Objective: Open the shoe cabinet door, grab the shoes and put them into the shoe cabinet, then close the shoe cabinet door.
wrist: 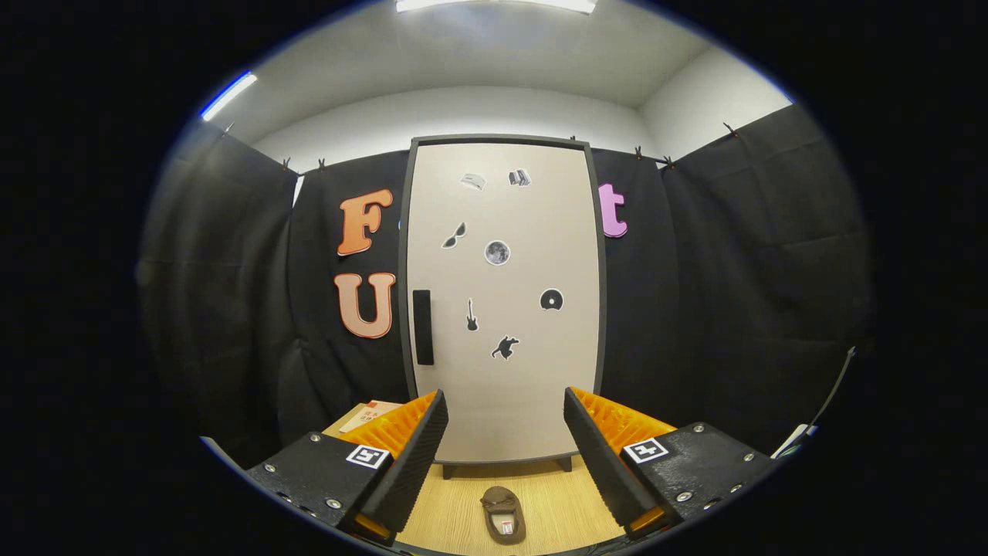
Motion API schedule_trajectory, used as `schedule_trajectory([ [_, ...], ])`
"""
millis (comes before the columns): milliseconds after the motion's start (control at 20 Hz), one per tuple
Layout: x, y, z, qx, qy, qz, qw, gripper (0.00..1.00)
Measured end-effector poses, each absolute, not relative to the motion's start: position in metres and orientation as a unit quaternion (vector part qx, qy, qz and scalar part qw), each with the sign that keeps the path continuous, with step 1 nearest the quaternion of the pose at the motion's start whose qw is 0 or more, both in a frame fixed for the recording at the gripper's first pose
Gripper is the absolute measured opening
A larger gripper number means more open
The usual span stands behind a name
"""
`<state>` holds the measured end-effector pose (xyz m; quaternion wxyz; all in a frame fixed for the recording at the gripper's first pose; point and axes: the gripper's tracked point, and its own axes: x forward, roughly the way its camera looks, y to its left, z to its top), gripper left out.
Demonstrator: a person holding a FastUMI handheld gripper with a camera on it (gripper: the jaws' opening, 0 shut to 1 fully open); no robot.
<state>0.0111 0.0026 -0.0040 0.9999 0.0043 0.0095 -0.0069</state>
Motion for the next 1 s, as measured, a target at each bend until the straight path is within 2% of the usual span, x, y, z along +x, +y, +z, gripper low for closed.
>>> schedule_trajectory([
  [350,0.039,0.017,-0.013,0.01,0.02,0.005,1.0,0.95],
  [1000,0.156,0.122,0.0,0.013,0.012,0.097,0.995,0.95],
])
